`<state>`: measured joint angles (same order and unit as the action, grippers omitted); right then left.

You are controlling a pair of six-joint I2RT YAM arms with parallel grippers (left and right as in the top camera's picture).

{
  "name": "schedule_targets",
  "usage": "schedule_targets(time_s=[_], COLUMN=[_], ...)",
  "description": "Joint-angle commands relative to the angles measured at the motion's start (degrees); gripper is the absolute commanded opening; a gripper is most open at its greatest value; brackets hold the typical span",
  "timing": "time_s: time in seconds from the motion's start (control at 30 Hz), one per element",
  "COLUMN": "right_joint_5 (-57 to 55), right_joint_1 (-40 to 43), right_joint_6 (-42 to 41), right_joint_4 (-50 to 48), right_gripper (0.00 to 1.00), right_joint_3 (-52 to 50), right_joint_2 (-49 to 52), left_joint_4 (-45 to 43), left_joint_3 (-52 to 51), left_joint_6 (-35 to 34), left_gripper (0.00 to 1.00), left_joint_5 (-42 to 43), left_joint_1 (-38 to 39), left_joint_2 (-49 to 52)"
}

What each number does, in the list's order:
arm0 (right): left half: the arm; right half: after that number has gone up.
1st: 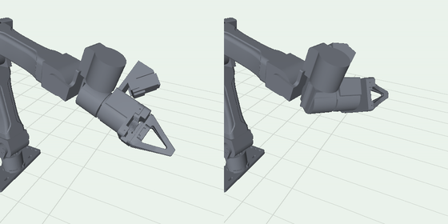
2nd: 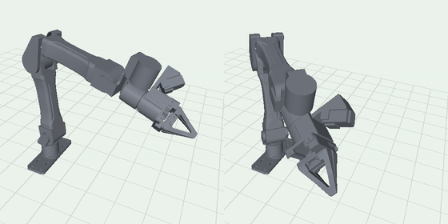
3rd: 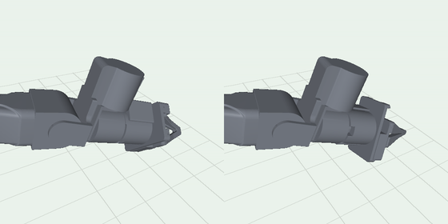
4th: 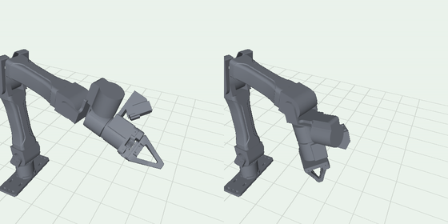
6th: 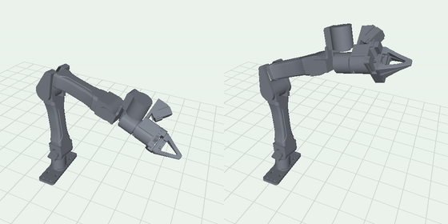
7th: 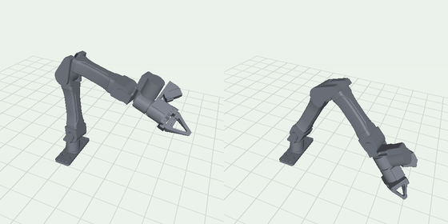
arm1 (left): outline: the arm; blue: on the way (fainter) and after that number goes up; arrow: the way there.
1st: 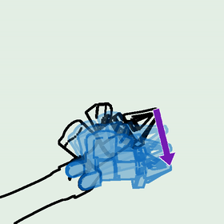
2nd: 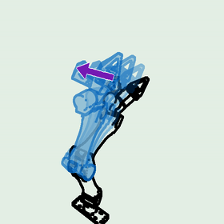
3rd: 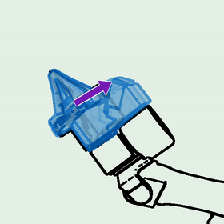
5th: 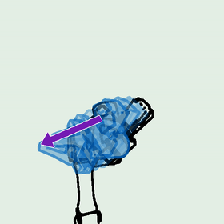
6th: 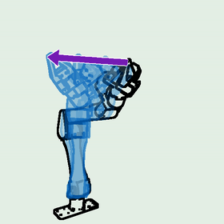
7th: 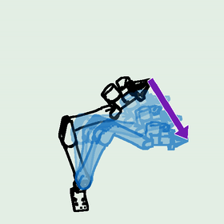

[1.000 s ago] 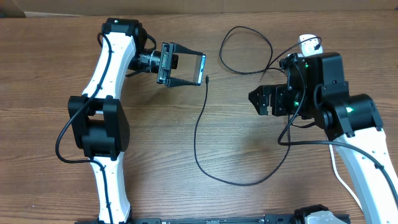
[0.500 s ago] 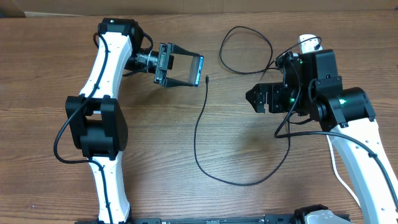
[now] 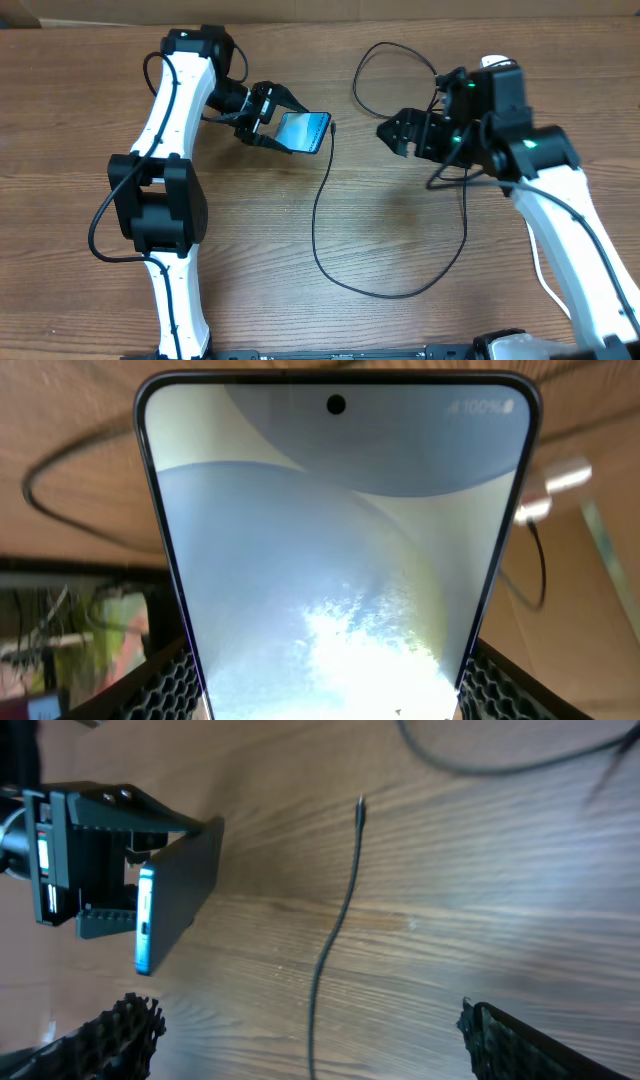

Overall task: Plug charger to phone and switch on socket
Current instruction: 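Lift the phone with the left gripper and tilt it toward the center, then grasp the phone's side edge with the right gripper beside the left gripper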

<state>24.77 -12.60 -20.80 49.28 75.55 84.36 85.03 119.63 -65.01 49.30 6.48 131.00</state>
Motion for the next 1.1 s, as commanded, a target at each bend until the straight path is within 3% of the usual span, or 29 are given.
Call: schedule_targets(time_s=[0.0, 0.3, 0.67, 1.07], right_joint_5=[5.09, 8.57, 5.7, 4.83], right_joint_1=[-2.47, -6.4, -9.25, -11.96], right_joint_6=[-3.45, -3.48, -14.4, -22.16], right_joint_4=[-2.01, -8.37, -13.68, -19.23], right_gripper=[0.95, 0.91, 0.57, 0.43], right_joint_3=[1.36, 1.33, 1.33, 1.33], right_joint_2=[3.87, 9.2, 14.6, 18.32], left_joint_4=[-1.68, -3.32, -3.28, -3.26], left_joint_3=[1.64, 1.66, 1.66, 1.66], left_joint_6=[-5.97, -8.35, -10.32, -10.43], left_gripper=[0.04, 0.05, 0.04, 0.04], left_joint_5=[-6.88, -14.88, -15.21, -14.71], left_joint_1=[2.01, 4.72, 4.85, 4.85], left_joint_2=[-0.2, -0.2, -0.2, -0.2])
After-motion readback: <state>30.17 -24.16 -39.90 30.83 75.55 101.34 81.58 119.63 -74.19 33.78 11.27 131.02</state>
